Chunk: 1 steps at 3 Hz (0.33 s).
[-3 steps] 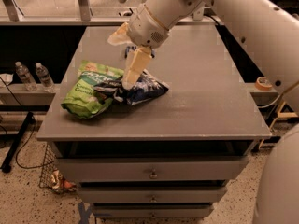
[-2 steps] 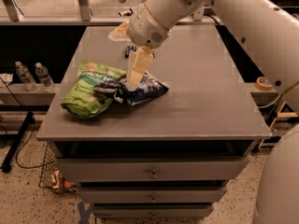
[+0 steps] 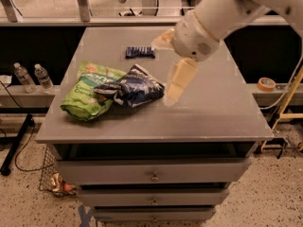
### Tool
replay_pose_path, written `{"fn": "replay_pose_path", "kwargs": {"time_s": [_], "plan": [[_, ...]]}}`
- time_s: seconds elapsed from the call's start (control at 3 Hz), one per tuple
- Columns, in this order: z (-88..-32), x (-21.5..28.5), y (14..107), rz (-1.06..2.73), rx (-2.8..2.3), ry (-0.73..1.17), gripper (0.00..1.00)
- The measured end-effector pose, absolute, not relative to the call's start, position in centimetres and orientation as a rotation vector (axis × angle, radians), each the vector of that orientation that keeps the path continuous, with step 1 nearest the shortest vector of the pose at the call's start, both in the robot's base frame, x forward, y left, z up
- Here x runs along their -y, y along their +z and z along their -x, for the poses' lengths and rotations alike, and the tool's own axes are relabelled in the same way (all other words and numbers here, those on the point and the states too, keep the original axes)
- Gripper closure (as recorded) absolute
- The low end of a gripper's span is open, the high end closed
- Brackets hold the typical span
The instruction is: Move blue chip bag near green rice chip bag
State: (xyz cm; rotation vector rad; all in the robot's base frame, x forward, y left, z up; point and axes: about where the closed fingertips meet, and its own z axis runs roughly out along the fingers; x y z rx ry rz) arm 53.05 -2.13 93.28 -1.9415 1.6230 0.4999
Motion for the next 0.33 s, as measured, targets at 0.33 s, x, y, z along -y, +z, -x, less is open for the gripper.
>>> {"fn": "replay_pose_path", "kwargs": {"time_s": [0.33], "plan": [[-49.14, 11.13, 91.37, 1.738, -1.858, 0.478, 0.0]]}}
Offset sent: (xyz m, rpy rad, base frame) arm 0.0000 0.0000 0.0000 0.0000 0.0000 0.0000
